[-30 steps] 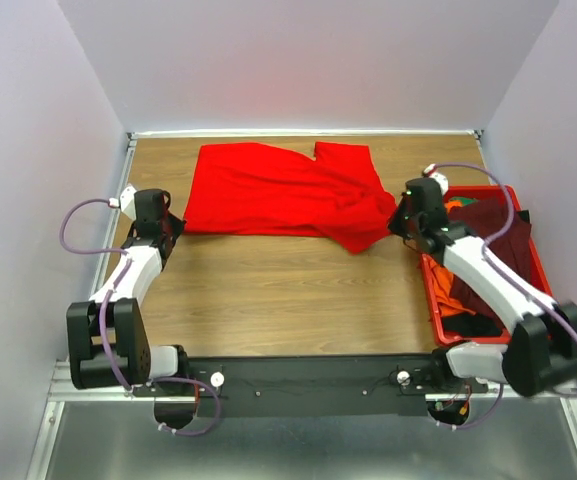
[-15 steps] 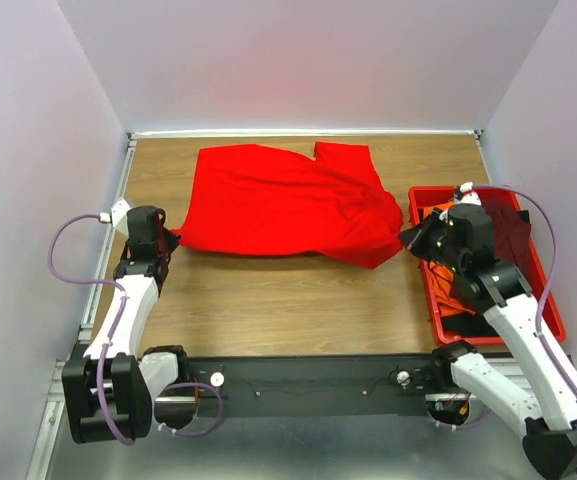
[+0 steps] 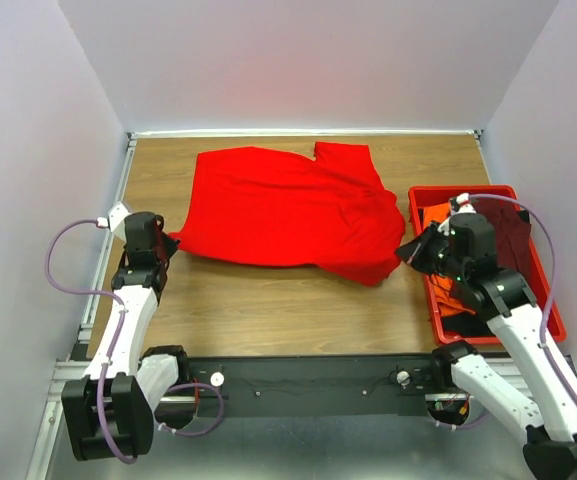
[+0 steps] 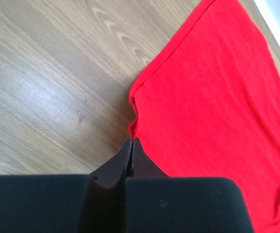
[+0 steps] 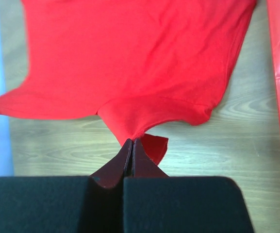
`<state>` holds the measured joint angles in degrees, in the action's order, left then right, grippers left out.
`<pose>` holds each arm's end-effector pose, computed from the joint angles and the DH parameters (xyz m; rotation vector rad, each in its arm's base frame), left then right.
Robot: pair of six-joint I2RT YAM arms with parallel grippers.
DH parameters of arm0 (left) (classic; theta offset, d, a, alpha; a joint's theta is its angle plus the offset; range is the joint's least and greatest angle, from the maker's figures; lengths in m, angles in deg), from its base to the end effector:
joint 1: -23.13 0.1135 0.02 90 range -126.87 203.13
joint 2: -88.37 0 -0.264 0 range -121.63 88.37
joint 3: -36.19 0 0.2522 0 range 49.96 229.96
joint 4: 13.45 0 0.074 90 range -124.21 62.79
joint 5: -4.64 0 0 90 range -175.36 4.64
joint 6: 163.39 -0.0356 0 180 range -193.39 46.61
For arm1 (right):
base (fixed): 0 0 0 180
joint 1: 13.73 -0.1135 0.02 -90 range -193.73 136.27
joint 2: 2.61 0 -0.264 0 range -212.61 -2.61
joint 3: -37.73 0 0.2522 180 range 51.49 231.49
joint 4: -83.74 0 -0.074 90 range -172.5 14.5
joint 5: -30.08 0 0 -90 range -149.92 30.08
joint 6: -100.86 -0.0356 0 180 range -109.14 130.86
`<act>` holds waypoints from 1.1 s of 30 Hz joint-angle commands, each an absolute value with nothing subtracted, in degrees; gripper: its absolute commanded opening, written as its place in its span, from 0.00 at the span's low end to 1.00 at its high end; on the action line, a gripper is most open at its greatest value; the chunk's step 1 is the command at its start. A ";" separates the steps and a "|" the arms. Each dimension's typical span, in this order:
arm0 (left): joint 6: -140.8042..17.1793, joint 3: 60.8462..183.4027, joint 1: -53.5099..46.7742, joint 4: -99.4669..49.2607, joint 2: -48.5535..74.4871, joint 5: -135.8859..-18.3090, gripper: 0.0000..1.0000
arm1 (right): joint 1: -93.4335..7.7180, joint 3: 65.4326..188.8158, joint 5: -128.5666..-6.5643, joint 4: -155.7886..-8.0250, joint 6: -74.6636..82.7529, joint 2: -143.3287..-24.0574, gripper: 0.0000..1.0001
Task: Fold and stack the t-shirts
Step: Flatten the tshirt out
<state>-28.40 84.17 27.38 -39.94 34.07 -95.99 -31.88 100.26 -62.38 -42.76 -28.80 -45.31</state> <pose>0.2072 0.0220 0.2411 -0.9891 1.8981 -0.2192 0.1463 0.0496 0.3173 0.3902 2.1913 0.6178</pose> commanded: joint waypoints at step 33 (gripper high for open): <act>-32.87 91.79 32.35 -48.56 38.54 -100.92 0.00 | -34.30 99.04 -78.11 -42.59 -33.00 -43.74 0.00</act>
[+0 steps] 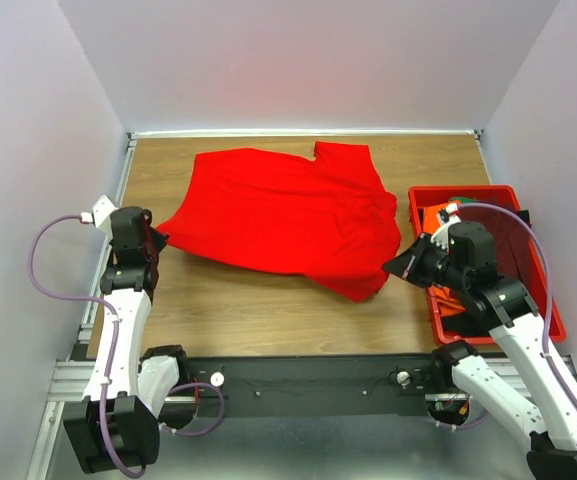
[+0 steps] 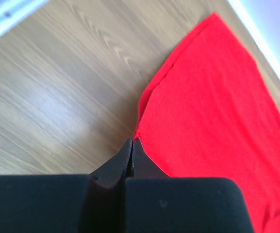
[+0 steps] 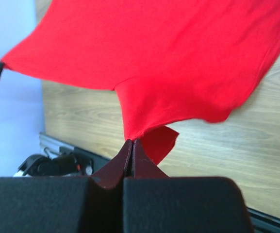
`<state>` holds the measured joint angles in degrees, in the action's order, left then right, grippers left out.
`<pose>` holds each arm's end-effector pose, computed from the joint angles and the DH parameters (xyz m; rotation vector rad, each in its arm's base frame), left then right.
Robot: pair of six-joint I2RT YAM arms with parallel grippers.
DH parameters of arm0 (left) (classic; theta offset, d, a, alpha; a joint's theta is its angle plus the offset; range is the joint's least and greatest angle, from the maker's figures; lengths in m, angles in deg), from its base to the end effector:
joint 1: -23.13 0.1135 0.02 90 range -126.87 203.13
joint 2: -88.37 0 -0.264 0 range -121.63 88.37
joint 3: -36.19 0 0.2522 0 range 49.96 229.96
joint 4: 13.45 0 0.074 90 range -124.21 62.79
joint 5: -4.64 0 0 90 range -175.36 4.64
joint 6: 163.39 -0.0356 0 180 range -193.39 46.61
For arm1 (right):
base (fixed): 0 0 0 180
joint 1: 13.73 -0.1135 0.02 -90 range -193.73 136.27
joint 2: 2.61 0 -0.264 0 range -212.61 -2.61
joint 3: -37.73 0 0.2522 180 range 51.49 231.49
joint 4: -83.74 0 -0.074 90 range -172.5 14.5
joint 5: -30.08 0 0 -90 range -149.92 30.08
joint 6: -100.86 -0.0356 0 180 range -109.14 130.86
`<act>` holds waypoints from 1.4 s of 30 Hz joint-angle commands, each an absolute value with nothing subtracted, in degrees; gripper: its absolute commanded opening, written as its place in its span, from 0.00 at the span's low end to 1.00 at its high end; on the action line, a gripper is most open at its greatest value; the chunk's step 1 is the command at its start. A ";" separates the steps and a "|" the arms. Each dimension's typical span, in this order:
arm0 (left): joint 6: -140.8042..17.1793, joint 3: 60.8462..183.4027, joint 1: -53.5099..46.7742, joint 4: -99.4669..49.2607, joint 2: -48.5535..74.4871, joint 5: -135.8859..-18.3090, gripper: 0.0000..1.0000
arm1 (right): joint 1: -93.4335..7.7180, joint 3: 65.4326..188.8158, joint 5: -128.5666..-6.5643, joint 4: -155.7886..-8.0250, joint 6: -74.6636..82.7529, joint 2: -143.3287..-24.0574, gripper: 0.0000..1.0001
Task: Fold and stack the t-shirts
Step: Flatten the tshirt out, then fold the tshirt
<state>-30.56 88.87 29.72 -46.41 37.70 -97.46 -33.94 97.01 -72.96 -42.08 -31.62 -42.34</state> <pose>0.1959 0.0301 0.2706 -0.9914 1.8531 -0.1582 0.1324 0.0573 0.3049 0.3072 2.2712 0.8477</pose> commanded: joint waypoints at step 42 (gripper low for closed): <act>-27.25 100.40 34.38 -40.12 2.79 -96.61 0.02 | -45.03 119.77 -42.34 -55.43 -23.69 -86.10 0.00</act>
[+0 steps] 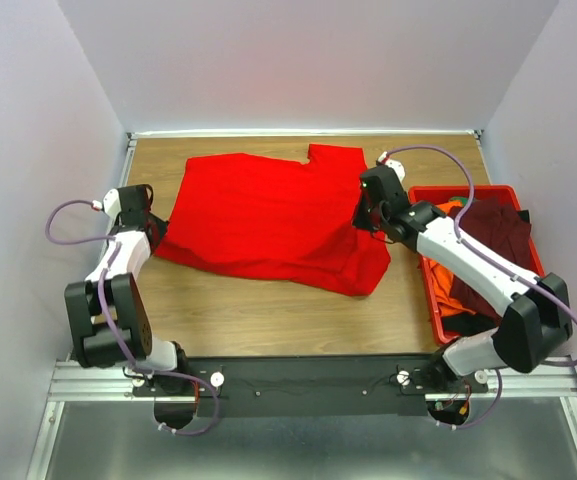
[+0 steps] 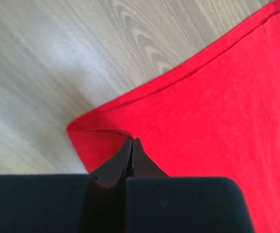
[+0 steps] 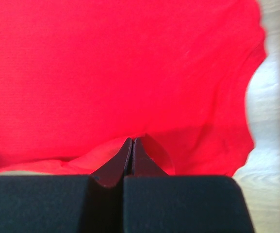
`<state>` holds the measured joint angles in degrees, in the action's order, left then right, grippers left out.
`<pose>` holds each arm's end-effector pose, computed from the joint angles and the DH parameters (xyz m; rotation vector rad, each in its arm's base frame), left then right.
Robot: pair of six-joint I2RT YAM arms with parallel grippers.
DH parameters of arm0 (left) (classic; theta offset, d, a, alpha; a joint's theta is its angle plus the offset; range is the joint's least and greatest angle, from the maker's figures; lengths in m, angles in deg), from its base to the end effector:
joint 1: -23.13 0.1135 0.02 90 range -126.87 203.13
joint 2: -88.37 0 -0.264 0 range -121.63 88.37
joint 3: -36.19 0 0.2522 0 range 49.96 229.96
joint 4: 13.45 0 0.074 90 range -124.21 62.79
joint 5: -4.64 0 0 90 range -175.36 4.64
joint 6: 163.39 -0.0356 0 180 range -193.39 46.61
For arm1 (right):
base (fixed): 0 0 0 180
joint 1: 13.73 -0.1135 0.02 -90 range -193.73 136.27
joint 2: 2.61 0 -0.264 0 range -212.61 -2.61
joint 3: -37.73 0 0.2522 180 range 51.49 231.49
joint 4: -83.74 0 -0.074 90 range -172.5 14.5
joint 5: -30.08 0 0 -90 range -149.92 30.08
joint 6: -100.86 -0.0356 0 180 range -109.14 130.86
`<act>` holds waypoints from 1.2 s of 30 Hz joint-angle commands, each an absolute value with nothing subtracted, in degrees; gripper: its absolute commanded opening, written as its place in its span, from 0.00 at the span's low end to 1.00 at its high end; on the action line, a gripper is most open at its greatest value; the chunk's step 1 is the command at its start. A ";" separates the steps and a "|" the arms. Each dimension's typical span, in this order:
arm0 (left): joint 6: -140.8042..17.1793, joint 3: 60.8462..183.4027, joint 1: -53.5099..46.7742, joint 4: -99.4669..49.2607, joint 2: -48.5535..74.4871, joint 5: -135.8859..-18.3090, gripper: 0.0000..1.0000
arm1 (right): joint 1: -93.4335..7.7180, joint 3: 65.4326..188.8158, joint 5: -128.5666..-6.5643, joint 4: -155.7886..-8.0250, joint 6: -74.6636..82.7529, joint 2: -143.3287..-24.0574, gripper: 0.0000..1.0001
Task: Fold and stack the t-shirts
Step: Fold the tshirt
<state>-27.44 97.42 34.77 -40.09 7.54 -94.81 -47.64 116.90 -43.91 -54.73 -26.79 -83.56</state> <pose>0.2838 0.0644 0.2107 -1.2077 2.0343 -0.0933 0.2622 0.1644 0.2921 0.2153 2.3016 0.3190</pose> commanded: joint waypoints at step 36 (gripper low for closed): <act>-31.03 112.80 33.15 -40.30 -8.92 -95.64 0.02 | -34.91 117.23 -46.39 -60.97 -21.75 -90.32 0.00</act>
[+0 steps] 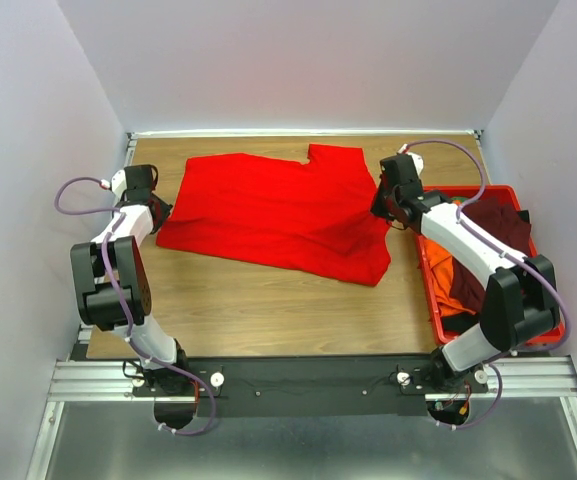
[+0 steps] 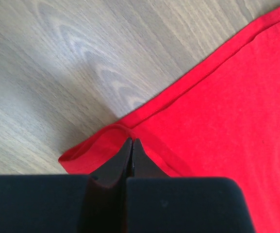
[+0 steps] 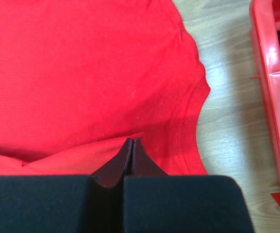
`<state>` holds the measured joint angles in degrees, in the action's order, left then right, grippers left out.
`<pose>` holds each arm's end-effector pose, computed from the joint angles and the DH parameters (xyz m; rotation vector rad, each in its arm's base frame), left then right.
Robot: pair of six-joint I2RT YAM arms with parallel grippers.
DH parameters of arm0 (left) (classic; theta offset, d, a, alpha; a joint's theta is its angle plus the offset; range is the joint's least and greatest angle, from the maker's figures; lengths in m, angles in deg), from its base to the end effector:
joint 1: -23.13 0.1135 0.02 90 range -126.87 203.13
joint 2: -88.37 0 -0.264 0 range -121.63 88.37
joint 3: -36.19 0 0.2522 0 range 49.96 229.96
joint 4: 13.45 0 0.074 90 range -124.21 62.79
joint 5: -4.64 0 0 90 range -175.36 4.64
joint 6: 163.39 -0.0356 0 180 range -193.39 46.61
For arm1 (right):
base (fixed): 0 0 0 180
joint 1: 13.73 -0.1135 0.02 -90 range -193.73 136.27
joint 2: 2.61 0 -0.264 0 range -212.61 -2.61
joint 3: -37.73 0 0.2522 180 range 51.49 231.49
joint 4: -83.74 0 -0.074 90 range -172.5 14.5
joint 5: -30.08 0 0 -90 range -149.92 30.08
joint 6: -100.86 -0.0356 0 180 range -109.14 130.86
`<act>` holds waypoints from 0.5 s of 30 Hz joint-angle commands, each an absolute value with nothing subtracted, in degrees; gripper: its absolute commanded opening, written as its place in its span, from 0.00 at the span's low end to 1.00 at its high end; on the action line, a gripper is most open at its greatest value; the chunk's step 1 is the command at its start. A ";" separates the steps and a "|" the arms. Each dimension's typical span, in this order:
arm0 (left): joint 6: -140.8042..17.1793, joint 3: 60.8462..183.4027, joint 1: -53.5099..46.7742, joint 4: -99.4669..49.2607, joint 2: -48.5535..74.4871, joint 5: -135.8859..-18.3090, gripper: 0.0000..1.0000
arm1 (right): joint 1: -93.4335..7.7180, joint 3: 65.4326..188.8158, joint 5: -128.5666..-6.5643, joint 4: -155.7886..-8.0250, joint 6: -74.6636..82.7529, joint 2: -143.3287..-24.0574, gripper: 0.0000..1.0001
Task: Fold and stack the t-shirts
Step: Fold the tshirt
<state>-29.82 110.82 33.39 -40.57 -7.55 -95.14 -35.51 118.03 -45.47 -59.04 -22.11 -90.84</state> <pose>0.3479 0.0691 0.2029 -1.1556 2.1040 -0.0645 0.3173 0.1172 0.2657 0.3487 2.3083 0.1799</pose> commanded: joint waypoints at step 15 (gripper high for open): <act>-30.68 112.97 33.15 -39.60 -11.29 -96.26 0.02 | -34.82 126.10 -51.57 -62.20 -21.13 -98.94 0.00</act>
<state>-30.28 111.47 33.39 -40.38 -10.32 -95.16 -35.03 122.58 -49.38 -60.70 -22.05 -96.89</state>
